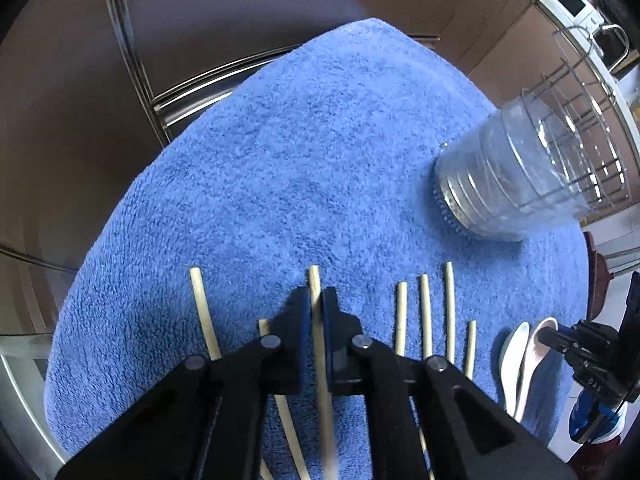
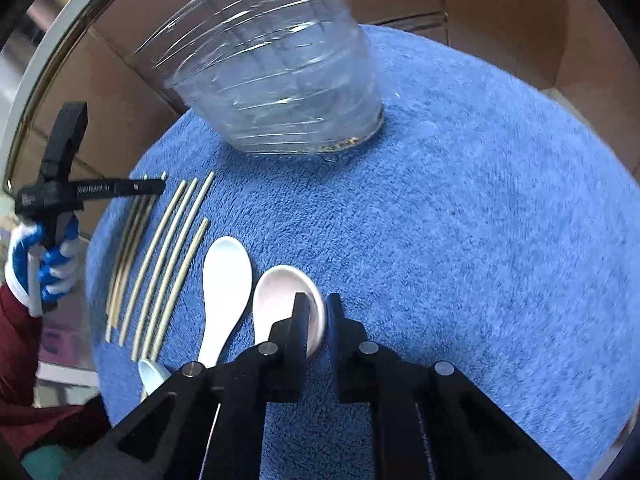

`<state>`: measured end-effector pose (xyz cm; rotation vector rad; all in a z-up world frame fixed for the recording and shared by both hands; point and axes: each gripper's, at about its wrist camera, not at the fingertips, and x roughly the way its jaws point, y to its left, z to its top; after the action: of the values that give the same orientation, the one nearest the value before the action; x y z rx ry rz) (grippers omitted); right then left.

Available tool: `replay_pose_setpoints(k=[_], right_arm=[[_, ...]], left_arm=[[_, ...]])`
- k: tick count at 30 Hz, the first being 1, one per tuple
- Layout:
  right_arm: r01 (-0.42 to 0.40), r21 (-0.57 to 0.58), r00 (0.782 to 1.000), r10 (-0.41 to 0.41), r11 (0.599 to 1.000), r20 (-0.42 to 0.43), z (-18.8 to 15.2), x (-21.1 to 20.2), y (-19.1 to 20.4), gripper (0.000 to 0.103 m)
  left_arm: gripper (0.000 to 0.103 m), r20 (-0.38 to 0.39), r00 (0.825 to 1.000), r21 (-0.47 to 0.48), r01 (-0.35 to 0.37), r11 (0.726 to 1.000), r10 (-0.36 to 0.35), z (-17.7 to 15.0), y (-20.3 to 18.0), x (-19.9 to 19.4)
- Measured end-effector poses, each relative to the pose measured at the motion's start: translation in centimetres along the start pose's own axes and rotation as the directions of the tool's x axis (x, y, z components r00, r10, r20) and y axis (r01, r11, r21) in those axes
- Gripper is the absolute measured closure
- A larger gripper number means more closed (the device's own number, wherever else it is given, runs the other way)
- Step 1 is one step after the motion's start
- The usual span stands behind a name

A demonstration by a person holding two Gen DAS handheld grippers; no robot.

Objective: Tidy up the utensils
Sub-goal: 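Grasp a wooden chopstick with the left tool while the right tool grasps a white spoon, then lift the chopstick with the left tool while the right tool carries the spoon into the holder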

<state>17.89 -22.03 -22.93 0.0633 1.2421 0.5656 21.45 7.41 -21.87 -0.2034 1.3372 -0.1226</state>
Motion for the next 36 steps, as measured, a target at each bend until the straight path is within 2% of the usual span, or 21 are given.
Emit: replay_pose_setpoints(k=[3, 7, 10, 13, 14, 17, 18, 19, 21, 22, 23, 25, 26, 27, 28, 29, 30, 33, 34, 36], right_arm=[[0.057, -0.064, 0.998, -0.056, 0.996, 0.024, -0.3, -0.7, 1.8, 0.096], [0.137, -0.116, 0.987, -0.126, 0.984, 0.100, -1.1, -3.4, 3.7, 0.096], [0.208, -0.140, 0.969, -0.185, 0.968, 0.161, -1.6, -5.7, 5.2, 0.096], [0.270, -0.138, 0.943, -0.232, 0.953, 0.239, -1.9, -8.7, 6.6, 0.096], [0.283, -0.132, 0.934, -0.241, 0.950, 0.265, -1.9, -9.6, 7.0, 0.096], [0.335, -0.105, 0.884, -0.274, 0.936, 0.379, -1.2, -13.5, 8.7, 0.096], [0.342, -0.095, 0.868, -0.276, 0.935, 0.412, -0.9, -14.5, 9.1, 0.096], [0.350, -0.081, 0.847, -0.279, 0.933, 0.453, -0.4, -15.8, 9.7, 0.096], [0.374, -0.053, 0.803, -0.295, 0.926, 0.517, 0.6, -17.7, 10.6, 0.096], [0.396, -0.034, 0.772, -0.312, 0.918, 0.554, 1.4, -18.6, 11.1, 0.096], [0.413, -0.018, 0.745, -0.327, 0.910, 0.581, 2.0, -19.2, 11.4, 0.096], [0.432, 0.024, 0.687, -0.346, 0.902, 0.639, 3.6, -20.4, 11.6, 0.096], [0.429, 0.039, 0.669, -0.347, 0.902, 0.657, 4.3, -20.8, 11.6, 0.096], [0.427, 0.060, 0.644, -0.350, 0.902, 0.680, 5.2, -21.1, 11.6, 0.096], [0.430, 0.075, 0.623, -0.356, 0.900, 0.697, 5.9, -21.2, 11.5, 0.096], [0.438, 0.089, 0.599, -0.365, 0.894, 0.713, 6.7, -21.2, 11.3, 0.096], [0.445, 0.099, 0.584, -0.372, 0.890, 0.721, 7.4, -20.9, 11.3, 0.096], [0.487, 0.137, 0.521, -0.413, 0.863, 0.747, 9.2, -19.3, 11.2, 0.096], [0.506, 0.148, 0.499, -0.428, 0.850, 0.753, 9.7, -18.5, 11.0, 0.096], [0.520, 0.164, 0.476, -0.443, 0.839, 0.759, 10.1, -17.0, 10.5, 0.096]], left_arm=[[0.098, 0.053, 0.998, 0.004, 0.039, 0.999, -0.039, -1.0, -0.1, -1.5], [0.098, 0.160, 0.982, 0.028, 0.094, 0.995, -0.097, -2.2, -0.7, -4.6], [0.098, 0.252, 0.958, 0.047, 0.132, 0.990, -0.139, -3.3, -1.3, -7.8], [0.098, 0.326, 0.934, 0.073, 0.132, 0.989, -0.148, -3.8, -2.5, -10.6], [0.098, 0.358, 0.921, 0.085, 0.131, 0.988, -0.153, -4.1, -2.9, -12.0], [0.098, 0.449, 0.874, 0.111, 0.150, 0.982, -0.184, -3.9, -4.7, -15.9], [0.098, 0.488, 0.850, 0.123, 0.156, 0.980, -0.196, -3.6, -5.5, -17.3], [0.098, 0.510, 0.836, 0.130, 0.156, 0.979, -0.201, -3.2, -6.2, -18.1], [0.098, 0.575, 0.788, 0.148, 0.165, 0.975, -0.220, -2.4, -7.6, -20.4], [0.098, 0.614, 0.754, 0.158, 0.174, 0.972, -0.235, -1.8, -8.5, -21.6], [0.098, 0.638, 0.730, 0.165, 0.179, 0.970, -0.243, -1.5, -9.1, -22.4], [0.098, 0.701, 0.669, 0.173, 0.177, 0.969, -0.248, -0.2, -10.5, -24.1], [0.098, 0.721, 0.647, 0.172, 0.180, 0.969, -0.248, 0.4, -10.9, -24.7], [0.098, 0.746, 0.617, 0.171, 0.187, 0.967, -0.251, 1.2, -11.6, -25.2], [0.098, 0.760, 0.599, 0.171, 0.190, 0.967, -0.252, 1.8, -11.9, -25.3], [0.098, 0.784, 0.569, 0.169, 0.189, 0.967, -0.248, 2.5, -12.6, -25.3], [0.098, 0.805, 0.543, 0.164, 0.182, 0.970, -0.238, 3.3, -13.2, -25.2], [0.098, 0.844, 0.496, 0.142, 0.162, 0.976, -0.206, 5.0, -14.5, -24.2], [0.098, 0.850, 0.487, 0.138, 0.161, 0.977, -0.200, 5.0, -14.1, -24.3], [0.098, 0.869, 0.463, 0.120, 0.138, 0.983, -0.171, 6.0, -14.7, -22.8]])
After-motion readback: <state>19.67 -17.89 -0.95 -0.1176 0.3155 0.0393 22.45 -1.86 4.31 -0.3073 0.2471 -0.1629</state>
